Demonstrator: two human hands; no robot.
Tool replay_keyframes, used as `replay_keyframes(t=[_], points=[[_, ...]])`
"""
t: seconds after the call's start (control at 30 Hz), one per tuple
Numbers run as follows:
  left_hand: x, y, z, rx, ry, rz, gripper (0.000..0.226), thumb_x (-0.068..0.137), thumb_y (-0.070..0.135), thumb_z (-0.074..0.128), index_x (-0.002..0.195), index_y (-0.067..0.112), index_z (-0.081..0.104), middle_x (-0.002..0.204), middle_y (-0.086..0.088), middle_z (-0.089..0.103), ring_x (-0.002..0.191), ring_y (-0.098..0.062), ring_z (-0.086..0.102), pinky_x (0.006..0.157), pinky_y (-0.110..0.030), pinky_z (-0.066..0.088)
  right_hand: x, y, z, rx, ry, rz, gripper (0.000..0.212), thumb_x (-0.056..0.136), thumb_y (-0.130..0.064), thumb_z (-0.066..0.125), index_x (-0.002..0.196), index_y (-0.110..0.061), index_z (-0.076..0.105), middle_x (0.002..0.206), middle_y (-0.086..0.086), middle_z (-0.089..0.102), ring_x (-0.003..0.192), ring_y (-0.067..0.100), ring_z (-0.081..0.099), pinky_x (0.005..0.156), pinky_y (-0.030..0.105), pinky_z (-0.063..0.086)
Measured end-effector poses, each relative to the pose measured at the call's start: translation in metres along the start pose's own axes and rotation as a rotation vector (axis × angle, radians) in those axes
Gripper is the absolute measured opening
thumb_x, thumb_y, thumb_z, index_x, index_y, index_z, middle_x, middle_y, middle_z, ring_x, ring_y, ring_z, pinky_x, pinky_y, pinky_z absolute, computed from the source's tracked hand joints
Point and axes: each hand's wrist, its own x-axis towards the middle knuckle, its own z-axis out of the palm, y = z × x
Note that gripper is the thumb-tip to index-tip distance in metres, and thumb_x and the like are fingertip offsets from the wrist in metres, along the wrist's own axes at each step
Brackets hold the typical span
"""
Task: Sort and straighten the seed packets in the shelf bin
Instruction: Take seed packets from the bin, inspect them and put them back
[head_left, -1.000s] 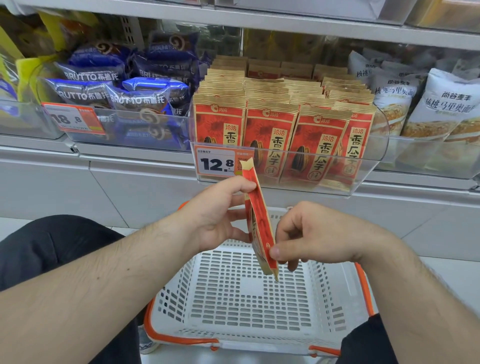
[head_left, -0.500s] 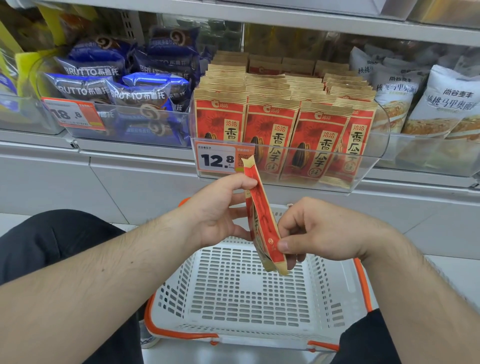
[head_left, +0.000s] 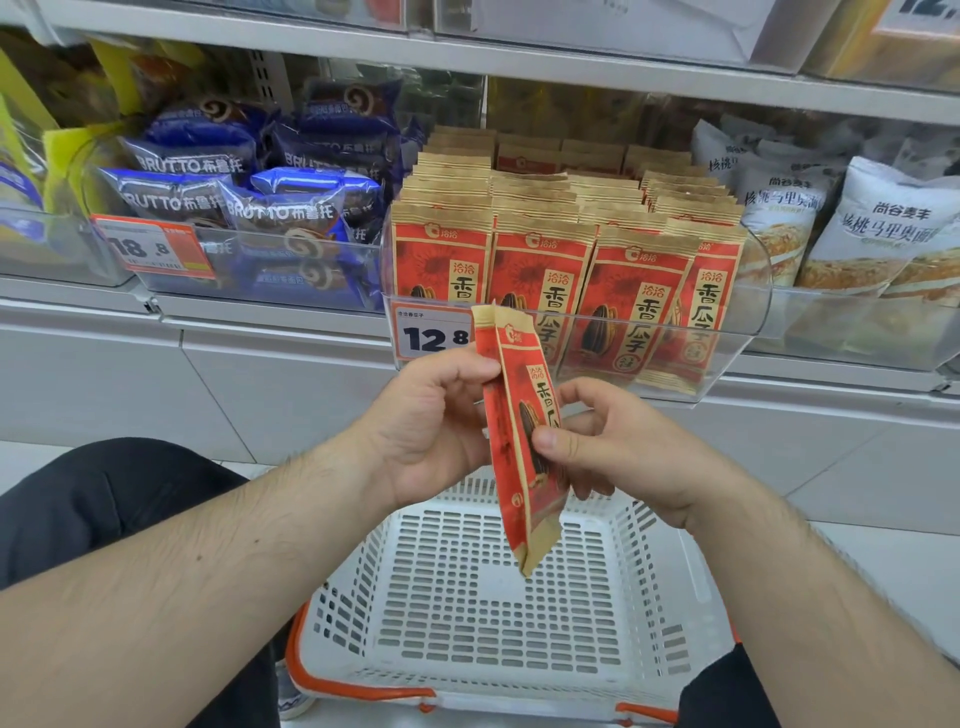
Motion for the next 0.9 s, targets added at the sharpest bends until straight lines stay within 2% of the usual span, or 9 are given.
replay_keyframes(t=[0.13, 0.23, 0.3, 0.37, 0.47, 0.6, 0.77, 0.83, 0.9], points=[[-0.001, 0.001, 0.003, -0.028, 0.034, -0.032, 0.042, 0.076, 0.024, 0.057, 0.11, 0.002, 0.065, 0.101, -0.023, 0.068, 0.089, -0.034, 0.069, 0.079, -0.048, 0.06, 0.004, 0.003, 0.007, 0.061, 0.071, -0.023, 0.054, 0.068, -0.035, 0.076, 0.113, -0.009, 0.06, 0.064, 0.001, 0.07, 0.048, 0.012, 0.054, 0.045, 0.02, 0.04], [0.0, 0.0, 0.005, 0.044, 0.091, -0.057, 0.041, 0.094, 0.032, 0.051, 0.119, 0.004, 0.067, 0.112, -0.024, 0.071, 0.093, -0.034, 0.072, 0.075, -0.048, 0.062, 0.008, 0.006, 0.019, 0.095, 0.18, -0.052, 0.03, 0.076, -0.022, 0.082, 0.1, -0.011, 0.069, 0.073, 0.0, 0.073, 0.054, 0.008, 0.062, 0.046, 0.02, 0.045], [0.001, 0.001, 0.004, 0.104, 0.13, -0.018, 0.037, 0.097, 0.037, 0.049, 0.11, 0.01, 0.071, 0.102, -0.017, 0.076, 0.087, -0.028, 0.075, 0.067, -0.04, 0.062, 0.011, 0.007, 0.024, 0.083, 0.274, -0.06, 0.023, 0.076, -0.022, 0.085, 0.094, -0.018, 0.071, 0.076, -0.003, 0.075, 0.058, 0.004, 0.065, 0.05, 0.019, 0.046], [0.002, 0.003, 0.004, 0.165, 0.142, 0.046, 0.04, 0.091, 0.042, 0.054, 0.11, 0.011, 0.071, 0.102, -0.015, 0.076, 0.089, -0.027, 0.075, 0.067, -0.036, 0.061, 0.014, 0.008, 0.027, 0.056, 0.365, -0.09, 0.023, 0.074, -0.023, 0.086, 0.091, -0.024, 0.069, 0.074, -0.008, 0.074, 0.058, 0.001, 0.064, 0.053, 0.019, 0.046], [0.003, 0.005, 0.005, 0.201, 0.156, 0.149, 0.035, 0.096, 0.035, 0.051, 0.11, 0.009, 0.07, 0.103, -0.015, 0.076, 0.088, -0.027, 0.075, 0.065, -0.034, 0.06, 0.014, 0.006, 0.026, 0.01, 0.452, -0.136, 0.023, 0.075, -0.024, 0.086, 0.089, -0.027, 0.067, 0.075, -0.01, 0.074, 0.056, -0.001, 0.062, 0.054, 0.021, 0.046], [0.004, 0.009, 0.006, 0.295, 0.252, 0.226, 0.035, 0.106, 0.031, 0.043, 0.107, 0.01, 0.072, 0.101, -0.012, 0.077, 0.088, -0.025, 0.075, 0.065, -0.032, 0.06, 0.01, -0.005, 0.028, 0.053, 0.462, -0.125, 0.014, 0.086, -0.022, 0.076, 0.097, -0.019, 0.067, 0.084, 0.003, 0.075, 0.049, 0.004, 0.059, 0.047, 0.022, 0.046], [0.003, 0.027, 0.011, 0.316, 0.302, 0.254, 0.033, 0.107, 0.027, 0.046, 0.103, 0.007, 0.072, 0.094, -0.013, 0.077, 0.083, -0.028, 0.076, 0.062, -0.035, 0.061, 0.006, -0.025, 0.028, 0.074, 0.418, -0.107, 0.008, 0.092, -0.019, 0.07, 0.097, -0.015, 0.066, 0.08, 0.009, 0.072, 0.046, 0.011, 0.056, 0.046, 0.024, 0.044], [0.005, 0.035, 0.018, 0.368, 0.319, 0.247, 0.032, 0.106, 0.028, 0.048, 0.097, 0.011, 0.074, 0.091, -0.01, 0.078, 0.083, -0.027, 0.076, 0.066, -0.038, 0.062, 0.005, -0.033, 0.023, 0.094, 0.419, -0.09, 0.009, 0.091, -0.017, 0.07, 0.098, -0.012, 0.066, 0.08, 0.008, 0.072, 0.046, 0.01, 0.055, 0.047, 0.024, 0.044], [0.011, 0.047, 0.024, 0.525, 0.348, 0.26, 0.034, 0.104, 0.031, 0.052, 0.087, 0.014, 0.076, 0.085, -0.005, 0.078, 0.082, -0.025, 0.076, 0.072, -0.038, 0.061, 0.004, -0.041, 0.018, 0.107, 0.422, -0.07, 0.01, 0.091, -0.018, 0.07, 0.098, -0.012, 0.066, 0.081, 0.009, 0.072, 0.048, 0.012, 0.055, 0.051, 0.027, 0.046]])
